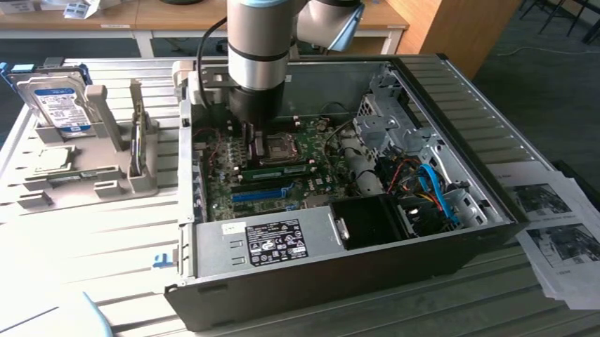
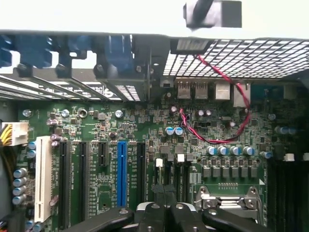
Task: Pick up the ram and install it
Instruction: 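Press down the ram until it locks into place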
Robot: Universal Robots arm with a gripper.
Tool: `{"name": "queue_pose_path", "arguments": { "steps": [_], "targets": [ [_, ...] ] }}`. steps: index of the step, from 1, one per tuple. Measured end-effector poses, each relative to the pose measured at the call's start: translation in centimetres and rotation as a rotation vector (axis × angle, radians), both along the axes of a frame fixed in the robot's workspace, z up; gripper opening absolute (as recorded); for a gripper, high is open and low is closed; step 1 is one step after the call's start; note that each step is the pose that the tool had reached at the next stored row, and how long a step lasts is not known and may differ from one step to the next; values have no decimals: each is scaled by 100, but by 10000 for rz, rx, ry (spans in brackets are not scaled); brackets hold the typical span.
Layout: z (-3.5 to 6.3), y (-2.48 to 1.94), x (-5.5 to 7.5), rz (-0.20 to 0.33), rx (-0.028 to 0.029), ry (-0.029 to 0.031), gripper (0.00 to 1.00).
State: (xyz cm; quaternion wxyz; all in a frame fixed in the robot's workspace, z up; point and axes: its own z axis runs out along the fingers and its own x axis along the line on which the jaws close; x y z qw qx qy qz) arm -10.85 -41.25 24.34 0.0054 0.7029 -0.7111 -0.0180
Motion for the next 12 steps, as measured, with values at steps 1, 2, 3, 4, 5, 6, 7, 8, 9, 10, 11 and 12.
{"name": "queue_pose_path", "arguments": {
  "steps": [1, 2, 3, 4, 5, 6, 7, 8, 9, 10, 11, 12],
  "targets": [
    [5, 0, 0, 0, 1, -1, 9],
    [5, 0, 0, 0, 2, -1, 9],
    [5, 0, 0, 0, 2, -1, 9],
    [5, 0, 0, 0, 1, 0, 9],
    [5, 0, 0, 0, 1, -1, 9],
    [5, 0, 0, 0, 1, 0, 9],
    [6, 0, 0, 0, 0, 0, 9],
    [6, 0, 0, 0, 0, 0, 9],
    [6, 0, 0, 0, 0, 0, 9],
    [5, 0, 0, 0, 1, 0, 9],
    [6, 0, 0, 0, 0, 0, 9],
    [5, 0, 0, 0, 1, 0, 9]
  ]
}}
